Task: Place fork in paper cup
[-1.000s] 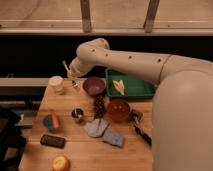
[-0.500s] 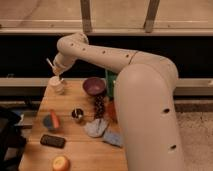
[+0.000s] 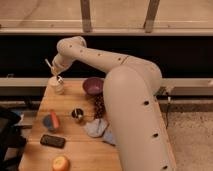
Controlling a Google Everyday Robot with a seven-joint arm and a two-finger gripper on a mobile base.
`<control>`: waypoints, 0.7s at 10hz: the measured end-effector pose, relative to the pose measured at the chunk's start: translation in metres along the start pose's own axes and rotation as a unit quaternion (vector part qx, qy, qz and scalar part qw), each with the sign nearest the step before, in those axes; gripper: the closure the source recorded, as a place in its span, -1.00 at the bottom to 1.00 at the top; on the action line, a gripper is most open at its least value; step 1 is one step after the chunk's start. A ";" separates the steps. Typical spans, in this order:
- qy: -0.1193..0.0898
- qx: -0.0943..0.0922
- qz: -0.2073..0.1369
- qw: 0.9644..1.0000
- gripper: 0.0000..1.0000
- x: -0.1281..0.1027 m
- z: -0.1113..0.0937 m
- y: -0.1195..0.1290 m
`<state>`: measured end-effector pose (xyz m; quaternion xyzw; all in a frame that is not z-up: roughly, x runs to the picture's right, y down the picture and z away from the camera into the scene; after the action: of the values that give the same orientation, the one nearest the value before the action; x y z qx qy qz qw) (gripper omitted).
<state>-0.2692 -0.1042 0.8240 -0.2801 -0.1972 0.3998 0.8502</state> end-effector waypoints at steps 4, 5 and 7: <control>-0.024 -0.018 0.008 1.000 1.00 -0.010 0.011 -0.001; -0.032 -0.022 0.007 0.999 1.00 -0.014 0.012 0.000; -0.045 -0.030 0.004 0.999 1.00 -0.021 0.016 -0.003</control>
<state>-0.2891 -0.1177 0.8355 -0.2887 -0.2459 0.4091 0.8300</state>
